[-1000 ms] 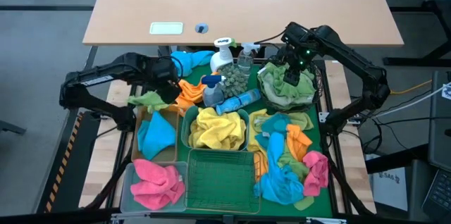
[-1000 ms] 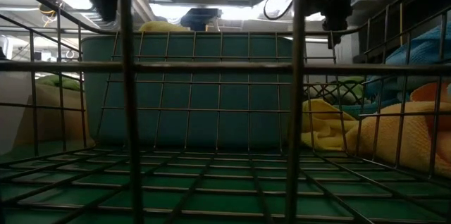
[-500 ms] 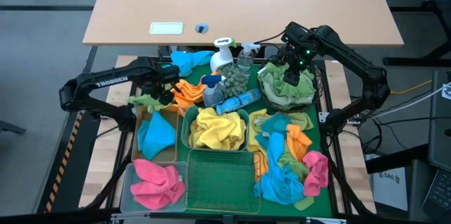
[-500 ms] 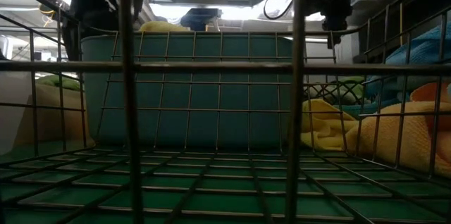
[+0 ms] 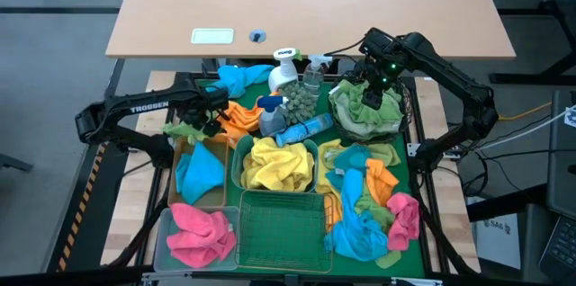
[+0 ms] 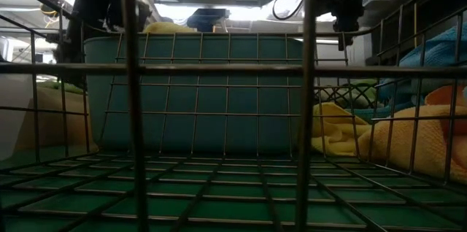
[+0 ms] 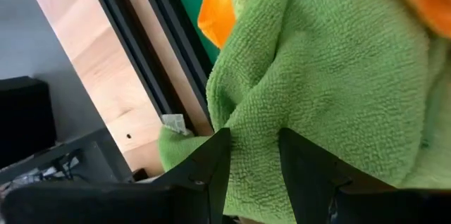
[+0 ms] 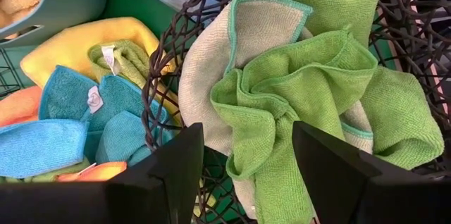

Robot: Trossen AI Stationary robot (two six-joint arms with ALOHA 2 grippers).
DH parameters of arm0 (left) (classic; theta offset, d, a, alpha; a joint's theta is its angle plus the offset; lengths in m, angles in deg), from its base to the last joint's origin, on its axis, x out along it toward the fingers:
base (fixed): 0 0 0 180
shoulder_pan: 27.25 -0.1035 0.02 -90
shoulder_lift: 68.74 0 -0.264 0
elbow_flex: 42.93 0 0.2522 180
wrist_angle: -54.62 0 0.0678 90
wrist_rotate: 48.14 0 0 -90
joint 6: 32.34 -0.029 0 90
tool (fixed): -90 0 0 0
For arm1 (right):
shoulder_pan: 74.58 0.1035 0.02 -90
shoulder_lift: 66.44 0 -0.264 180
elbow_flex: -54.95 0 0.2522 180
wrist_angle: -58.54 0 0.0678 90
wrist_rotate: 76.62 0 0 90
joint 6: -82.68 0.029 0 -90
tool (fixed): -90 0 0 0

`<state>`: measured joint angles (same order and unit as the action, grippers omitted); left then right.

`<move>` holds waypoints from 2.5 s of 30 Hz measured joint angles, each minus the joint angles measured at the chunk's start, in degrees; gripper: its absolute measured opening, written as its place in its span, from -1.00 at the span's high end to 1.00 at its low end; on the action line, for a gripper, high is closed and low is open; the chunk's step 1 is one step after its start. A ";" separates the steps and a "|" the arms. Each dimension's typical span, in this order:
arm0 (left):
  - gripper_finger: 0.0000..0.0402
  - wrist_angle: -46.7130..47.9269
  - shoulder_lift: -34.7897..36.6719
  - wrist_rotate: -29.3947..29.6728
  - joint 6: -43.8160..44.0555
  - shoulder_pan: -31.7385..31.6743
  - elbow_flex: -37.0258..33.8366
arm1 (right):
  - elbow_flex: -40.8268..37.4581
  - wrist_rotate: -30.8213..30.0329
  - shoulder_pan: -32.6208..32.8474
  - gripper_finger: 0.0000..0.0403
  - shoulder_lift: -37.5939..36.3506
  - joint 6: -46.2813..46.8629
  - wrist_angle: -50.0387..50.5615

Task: Sort microfiber towel by color & place in baskets
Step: Put the green microfiber towel into the black wire basket

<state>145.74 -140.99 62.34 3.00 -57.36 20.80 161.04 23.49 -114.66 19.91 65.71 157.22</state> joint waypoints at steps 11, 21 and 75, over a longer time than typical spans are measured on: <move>0.56 -2.74 0.00 0.01 -0.09 -0.26 -3.58 | -0.02 0.00 0.00 -0.08 0.00 0.02 -2.00; 0.97 -3.23 0.00 -0.04 -1.54 -0.26 -3.58 | -0.02 -0.02 0.00 -0.08 0.00 0.08 -2.15; 1.00 -19.91 -1.58 -5.53 -17.32 6.26 56.03 | 13.37 16.48 3.66 -0.08 -0.02 5.00 -31.53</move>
<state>125.82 -142.58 56.81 -14.32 -51.10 76.83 174.41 39.97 -111.00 19.89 70.71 125.69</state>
